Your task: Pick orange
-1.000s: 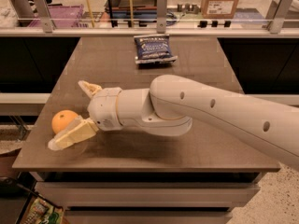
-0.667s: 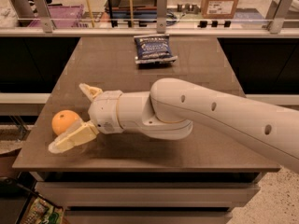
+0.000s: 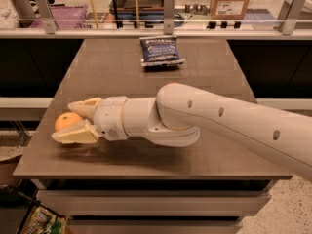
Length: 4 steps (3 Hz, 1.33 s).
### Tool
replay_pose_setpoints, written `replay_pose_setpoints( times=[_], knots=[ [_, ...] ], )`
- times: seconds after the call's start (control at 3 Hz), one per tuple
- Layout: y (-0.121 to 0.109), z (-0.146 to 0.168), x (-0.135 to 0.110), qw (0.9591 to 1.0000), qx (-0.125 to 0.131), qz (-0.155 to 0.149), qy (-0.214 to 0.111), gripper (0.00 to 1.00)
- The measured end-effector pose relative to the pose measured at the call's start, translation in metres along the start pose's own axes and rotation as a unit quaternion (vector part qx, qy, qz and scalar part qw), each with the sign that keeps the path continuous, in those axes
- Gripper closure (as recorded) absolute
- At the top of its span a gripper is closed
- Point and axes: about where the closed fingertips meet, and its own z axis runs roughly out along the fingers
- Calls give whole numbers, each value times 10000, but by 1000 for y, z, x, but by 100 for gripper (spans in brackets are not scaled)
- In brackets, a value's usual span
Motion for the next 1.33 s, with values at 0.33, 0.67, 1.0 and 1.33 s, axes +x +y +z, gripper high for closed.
replay_pose_setpoints(
  times=[0.33, 0.67, 1.0, 1.33],
  knots=[
    [1, 1, -1, 10000, -13, -14, -1, 64],
    [3, 2, -3, 10000, -27, -30, -2, 87],
    [4, 3, -4, 10000, -40, -44, -3, 100],
    [4, 3, -4, 10000, -41, -45, -3, 100]
  ],
)
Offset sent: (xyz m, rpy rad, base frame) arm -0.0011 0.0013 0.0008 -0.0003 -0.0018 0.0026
